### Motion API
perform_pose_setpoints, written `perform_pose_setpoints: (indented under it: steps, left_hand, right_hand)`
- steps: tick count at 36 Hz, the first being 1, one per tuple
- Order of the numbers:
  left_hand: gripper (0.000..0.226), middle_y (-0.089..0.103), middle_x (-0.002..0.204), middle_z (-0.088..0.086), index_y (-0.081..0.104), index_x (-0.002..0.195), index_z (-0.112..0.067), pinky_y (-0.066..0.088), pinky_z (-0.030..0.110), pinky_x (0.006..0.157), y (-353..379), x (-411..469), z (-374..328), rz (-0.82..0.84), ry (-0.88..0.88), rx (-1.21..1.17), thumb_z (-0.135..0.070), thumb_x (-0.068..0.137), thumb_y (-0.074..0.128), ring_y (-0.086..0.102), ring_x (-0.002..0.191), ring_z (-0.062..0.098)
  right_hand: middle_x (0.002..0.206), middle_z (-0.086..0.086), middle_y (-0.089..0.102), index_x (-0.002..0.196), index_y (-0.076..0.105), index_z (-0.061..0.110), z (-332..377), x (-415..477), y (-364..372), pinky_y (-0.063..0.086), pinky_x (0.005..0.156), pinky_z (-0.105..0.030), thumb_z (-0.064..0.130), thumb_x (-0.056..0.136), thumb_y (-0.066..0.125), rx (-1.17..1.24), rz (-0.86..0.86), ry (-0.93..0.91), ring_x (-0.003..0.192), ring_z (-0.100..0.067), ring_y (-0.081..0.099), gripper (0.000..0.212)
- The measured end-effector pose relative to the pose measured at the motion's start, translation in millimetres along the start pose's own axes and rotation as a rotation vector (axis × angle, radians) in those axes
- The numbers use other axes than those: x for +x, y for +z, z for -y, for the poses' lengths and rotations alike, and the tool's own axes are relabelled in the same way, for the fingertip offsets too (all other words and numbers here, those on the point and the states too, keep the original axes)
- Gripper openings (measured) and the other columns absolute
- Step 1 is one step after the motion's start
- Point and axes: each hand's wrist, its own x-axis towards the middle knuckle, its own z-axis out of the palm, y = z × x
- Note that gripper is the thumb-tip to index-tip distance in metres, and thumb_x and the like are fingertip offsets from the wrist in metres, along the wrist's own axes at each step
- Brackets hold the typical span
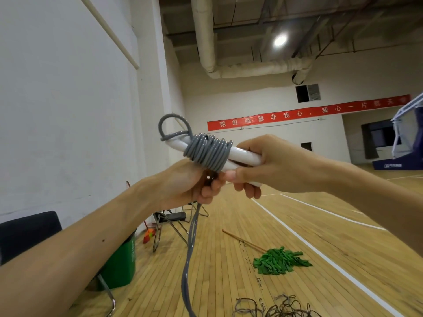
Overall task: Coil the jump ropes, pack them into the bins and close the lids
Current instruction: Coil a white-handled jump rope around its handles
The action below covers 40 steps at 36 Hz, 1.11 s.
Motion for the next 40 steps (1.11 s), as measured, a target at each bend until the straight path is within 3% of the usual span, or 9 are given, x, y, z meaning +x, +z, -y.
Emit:
perform_pose_setpoints:
  steps: [6,10,16,22,25,30,32,35,40]
  left_hand:
    - [0.046,0.046,0.058,-0.001,0.053,0.076,-0.014,0.033,0.021,0.043,17.6,-1.9,1.9,-0.015,-0.065,-0.084,-0.045,0.105,0.035,0.037,0.046,0.01]
    - [0.052,0.046,0.056,-0.001,0.059,0.087,-0.011,0.032,0.02,0.041,25.9,0.2,5.0,-0.014,-0.087,-0.154,-0.054,0.102,0.035,0.038,0.043,0.008]
    - [0.041,0.04,0.053,-0.004,0.059,0.114,-0.005,0.026,0.019,0.039,34.9,2.8,3.5,-0.044,-0.119,-0.054,-0.038,0.108,0.035,0.031,0.041,0.006]
    - [0.038,0.04,0.053,-0.006,0.061,0.115,-0.004,0.026,0.016,0.037,36.1,8.1,5.7,-0.074,-0.194,0.143,-0.032,0.109,0.037,0.03,0.039,0.004]
    - [0.031,0.045,0.051,-0.008,0.065,0.109,-0.009,0.032,0.019,0.042,36.0,9.2,4.5,-0.087,-0.243,0.314,-0.034,0.106,0.046,0.036,0.039,0.003]
    - [0.027,0.055,0.07,-0.008,0.055,0.075,-0.027,0.037,0.024,0.058,29.2,2.1,-0.9,-0.108,-0.101,1.02,-0.036,0.099,0.06,0.051,0.059,0.005]
    - [0.017,0.056,0.078,-0.008,0.062,0.09,-0.022,0.041,0.026,0.063,26.6,-0.1,-0.7,-0.133,-0.032,1.132,-0.036,0.099,0.06,0.054,0.068,0.007]
    - [0.024,0.051,0.082,-0.014,0.055,0.116,-0.021,0.047,0.029,0.074,23.8,-0.5,-2.3,-0.149,0.029,1.183,-0.037,0.099,0.059,0.053,0.074,0.005]
    - [0.02,0.052,0.079,-0.013,0.055,0.108,-0.022,0.043,0.023,0.066,17.3,2.1,-3.9,-0.137,0.139,1.355,-0.04,0.099,0.057,0.053,0.073,0.007]
  right_hand:
    - [0.072,-0.001,0.07,0.094,0.064,0.012,-10.0,3.5,-6.8,0.058,0.058,-0.026,0.016,0.091,0.069,-0.016,-0.109,0.002,0.059,-0.013,0.066,0.007]
    - [0.073,-0.002,0.069,0.094,0.065,0.014,-17.1,5.0,-12.3,0.057,0.056,-0.023,0.02,0.093,0.067,-0.005,-0.171,0.015,0.058,-0.012,0.065,0.006]
    - [0.072,-0.004,0.069,0.094,0.066,0.01,-42.1,13.0,-21.5,0.054,0.052,-0.022,0.023,0.093,0.069,-0.111,-0.235,0.155,0.053,-0.01,0.062,0.013]
    - [0.073,-0.005,0.07,0.09,0.067,0.011,-65.0,17.6,-20.4,0.052,0.05,-0.024,0.026,0.094,0.07,-0.246,-0.204,0.243,0.053,-0.012,0.062,0.016]
    - [0.071,-0.004,0.069,0.087,0.065,0.012,-66.9,22.1,-13.1,0.046,0.046,-0.019,0.028,0.095,0.069,-0.302,-0.19,0.248,0.049,-0.009,0.06,0.018]
    - [0.067,-0.005,0.068,0.09,0.065,0.008,-65.8,25.9,-8.2,0.046,0.045,-0.02,0.026,0.096,0.068,-0.304,-0.068,0.353,0.047,-0.012,0.059,0.019]
    - [0.065,-0.005,0.068,0.092,0.066,0.004,-65.4,25.5,-8.1,0.046,0.045,-0.02,0.025,0.096,0.068,-0.318,-0.007,0.406,0.047,-0.013,0.059,0.021]
    - [0.061,-0.002,0.067,0.092,0.067,0.003,-64.9,24.7,-7.0,0.046,0.044,-0.021,0.028,0.097,0.067,-0.34,0.049,0.461,0.045,-0.014,0.058,0.025]
    - [0.06,-0.001,0.068,0.095,0.068,0.0,-61.3,22.9,-4.9,0.047,0.045,-0.021,0.03,0.097,0.067,-0.374,0.095,0.506,0.045,-0.016,0.058,0.029]
